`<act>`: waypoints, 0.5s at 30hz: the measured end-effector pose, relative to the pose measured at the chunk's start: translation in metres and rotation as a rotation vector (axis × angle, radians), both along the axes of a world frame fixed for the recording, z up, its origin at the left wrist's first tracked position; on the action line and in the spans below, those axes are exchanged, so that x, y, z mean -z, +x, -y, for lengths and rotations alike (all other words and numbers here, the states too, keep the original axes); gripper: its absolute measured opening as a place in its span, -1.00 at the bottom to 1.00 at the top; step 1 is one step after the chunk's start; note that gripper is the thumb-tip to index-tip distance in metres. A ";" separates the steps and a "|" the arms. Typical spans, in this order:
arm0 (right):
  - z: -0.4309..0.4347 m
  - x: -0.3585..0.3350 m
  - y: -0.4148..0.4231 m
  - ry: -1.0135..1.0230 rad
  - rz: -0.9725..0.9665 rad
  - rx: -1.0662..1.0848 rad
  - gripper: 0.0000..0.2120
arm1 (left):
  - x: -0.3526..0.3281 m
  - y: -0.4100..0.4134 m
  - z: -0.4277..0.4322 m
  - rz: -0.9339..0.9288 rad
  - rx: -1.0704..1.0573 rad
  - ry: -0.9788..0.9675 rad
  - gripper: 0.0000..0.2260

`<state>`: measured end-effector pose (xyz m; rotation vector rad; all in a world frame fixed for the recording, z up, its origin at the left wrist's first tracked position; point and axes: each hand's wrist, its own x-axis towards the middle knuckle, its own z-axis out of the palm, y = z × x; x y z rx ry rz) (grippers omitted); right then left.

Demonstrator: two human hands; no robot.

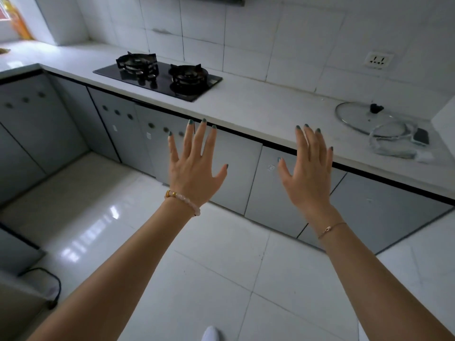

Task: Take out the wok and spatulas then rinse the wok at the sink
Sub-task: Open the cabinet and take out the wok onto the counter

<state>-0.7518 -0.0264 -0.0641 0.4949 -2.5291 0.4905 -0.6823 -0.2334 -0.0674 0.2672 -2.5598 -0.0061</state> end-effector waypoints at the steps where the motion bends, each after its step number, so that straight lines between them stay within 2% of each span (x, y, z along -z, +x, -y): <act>1: 0.009 0.001 -0.009 -0.006 0.001 -0.001 -0.39 | 0.001 -0.008 0.010 0.001 -0.006 0.000 -0.28; 15: 0.055 0.033 -0.120 0.018 0.064 0.031 -0.39 | 0.029 -0.110 0.061 0.088 0.006 0.035 -0.29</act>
